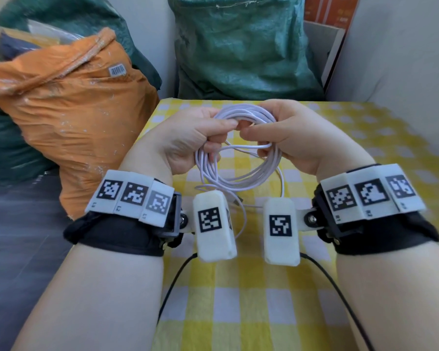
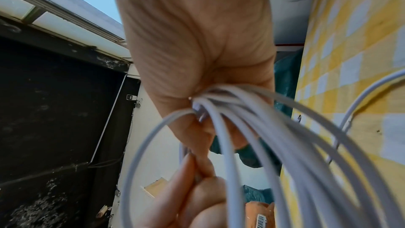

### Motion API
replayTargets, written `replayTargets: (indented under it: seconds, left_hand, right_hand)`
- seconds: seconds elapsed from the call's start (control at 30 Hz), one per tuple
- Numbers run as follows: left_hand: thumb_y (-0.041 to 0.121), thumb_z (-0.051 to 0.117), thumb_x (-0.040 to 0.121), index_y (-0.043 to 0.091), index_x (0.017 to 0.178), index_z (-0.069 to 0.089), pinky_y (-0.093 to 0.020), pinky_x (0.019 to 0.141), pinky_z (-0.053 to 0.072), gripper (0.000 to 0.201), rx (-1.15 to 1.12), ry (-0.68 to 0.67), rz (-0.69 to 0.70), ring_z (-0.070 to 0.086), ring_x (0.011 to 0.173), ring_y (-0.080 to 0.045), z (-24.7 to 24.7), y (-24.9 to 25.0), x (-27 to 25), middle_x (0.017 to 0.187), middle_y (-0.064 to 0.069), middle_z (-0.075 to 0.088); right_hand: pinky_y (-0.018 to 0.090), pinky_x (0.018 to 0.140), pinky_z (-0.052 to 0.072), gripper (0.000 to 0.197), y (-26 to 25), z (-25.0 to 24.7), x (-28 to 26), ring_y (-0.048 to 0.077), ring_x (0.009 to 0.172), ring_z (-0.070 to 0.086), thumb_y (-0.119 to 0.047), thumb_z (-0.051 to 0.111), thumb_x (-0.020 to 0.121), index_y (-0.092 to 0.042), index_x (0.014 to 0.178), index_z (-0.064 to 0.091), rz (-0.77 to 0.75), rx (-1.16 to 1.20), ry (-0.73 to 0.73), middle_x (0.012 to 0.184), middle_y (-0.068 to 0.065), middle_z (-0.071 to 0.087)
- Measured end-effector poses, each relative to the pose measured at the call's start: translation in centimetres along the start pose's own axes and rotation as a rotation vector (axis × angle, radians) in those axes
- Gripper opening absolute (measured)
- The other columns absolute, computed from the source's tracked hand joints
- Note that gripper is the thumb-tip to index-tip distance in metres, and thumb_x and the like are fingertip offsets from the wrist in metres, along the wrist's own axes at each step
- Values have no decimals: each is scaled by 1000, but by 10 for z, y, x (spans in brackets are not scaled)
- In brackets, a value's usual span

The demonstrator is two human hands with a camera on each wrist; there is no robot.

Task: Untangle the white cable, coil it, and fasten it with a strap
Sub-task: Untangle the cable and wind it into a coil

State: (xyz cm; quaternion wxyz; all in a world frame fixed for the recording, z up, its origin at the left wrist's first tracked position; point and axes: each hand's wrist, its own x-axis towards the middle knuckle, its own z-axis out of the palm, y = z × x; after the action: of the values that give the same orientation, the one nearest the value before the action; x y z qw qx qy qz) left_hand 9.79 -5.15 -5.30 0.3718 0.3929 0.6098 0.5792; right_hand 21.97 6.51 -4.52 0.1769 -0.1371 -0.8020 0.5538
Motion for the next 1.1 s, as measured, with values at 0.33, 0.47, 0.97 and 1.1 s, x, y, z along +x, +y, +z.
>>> replayTargets:
  seconds: [0.33,0.47,0.97,1.1]
  left_hand:
    - [15,45,99,17,70,39,-17,38,29,29,-475,255,37,25,35,-5,-2,1,8,47,7,24]
    - [20,41,99,17,68,38,-18,46,35,32,-551,194,-42,29,40,-8,-3,2,7,48,6,28]
    - [8,62,79,3,102,60,-20,43,35,23,205,106,89,35,40,-8,-4,3,-1,52,5,40]
    - [7,49,95,12,83,56,-18,37,20,14,37,200,30,18,35,-4,-2,3,2,43,11,24]
  right_hand:
    - [38,81,50,10,9,-4,4,20,79,60,-10,59,89,-19,87,57,179,134,-5,82,3,66]
    - [40,79,54,13,4,-1,2,22,76,64,-12,50,97,-14,86,55,129,366,71,73,3,65]
    - [17,35,32,24,-6,4,-4,12,50,42,-26,53,96,-15,74,47,-45,-184,7,63,0,43]
    - [24,41,42,9,-3,3,-3,10,52,53,-28,65,88,-23,86,57,26,-168,69,71,-2,56]
